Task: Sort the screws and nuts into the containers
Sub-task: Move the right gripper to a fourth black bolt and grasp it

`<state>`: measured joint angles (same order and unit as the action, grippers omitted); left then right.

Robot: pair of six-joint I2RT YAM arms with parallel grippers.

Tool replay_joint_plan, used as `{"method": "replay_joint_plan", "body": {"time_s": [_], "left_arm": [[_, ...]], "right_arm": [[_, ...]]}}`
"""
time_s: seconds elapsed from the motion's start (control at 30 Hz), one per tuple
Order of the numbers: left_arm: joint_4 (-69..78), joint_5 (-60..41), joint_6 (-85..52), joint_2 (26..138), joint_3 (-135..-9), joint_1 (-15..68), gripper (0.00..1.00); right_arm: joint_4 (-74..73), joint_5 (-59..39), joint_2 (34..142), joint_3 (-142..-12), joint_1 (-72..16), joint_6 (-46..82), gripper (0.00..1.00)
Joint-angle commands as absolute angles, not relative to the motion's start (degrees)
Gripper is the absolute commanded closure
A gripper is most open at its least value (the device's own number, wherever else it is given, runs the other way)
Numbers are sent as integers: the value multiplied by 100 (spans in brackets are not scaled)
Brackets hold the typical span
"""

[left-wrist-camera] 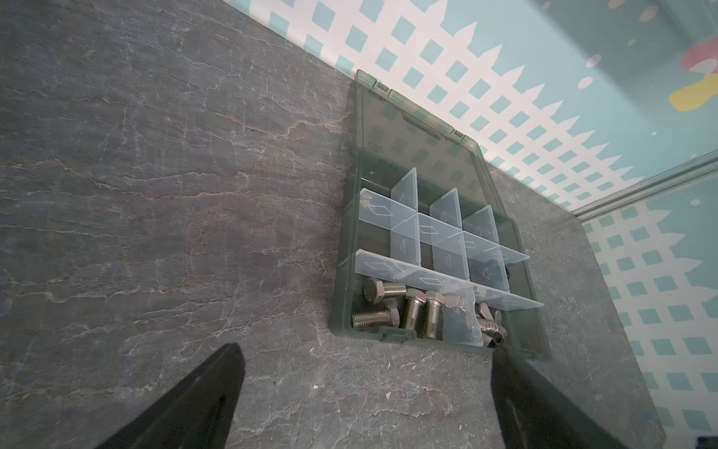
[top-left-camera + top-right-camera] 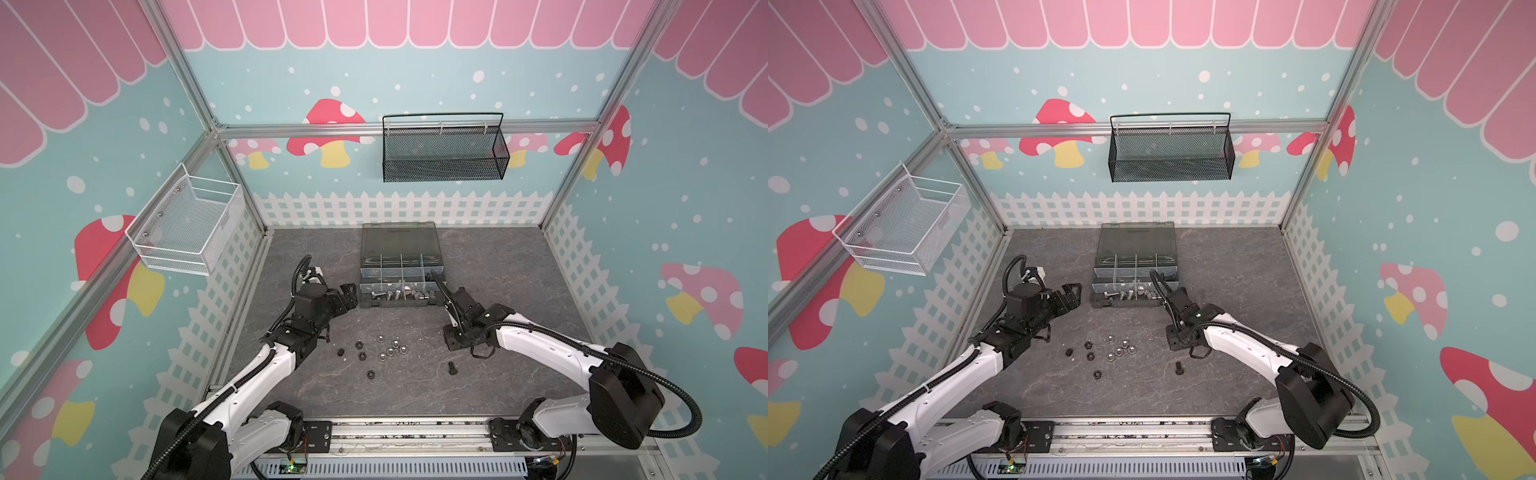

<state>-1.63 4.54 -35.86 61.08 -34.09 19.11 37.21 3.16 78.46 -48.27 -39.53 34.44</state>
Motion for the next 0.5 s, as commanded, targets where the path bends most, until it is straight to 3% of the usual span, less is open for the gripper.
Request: {"method": "replay_joint_plan", "body": {"time_s": [0.0,0.47], "left_arm": [[32,545,-3879,6151,-3281,1863,0],[185,354,-4028,6203,-3144,1755,0]], "right_arm": [[4216,-4,7593,-4580,-4079,3925,57],[4012,-483,7720,-4172,-4328,4051,59]]}}
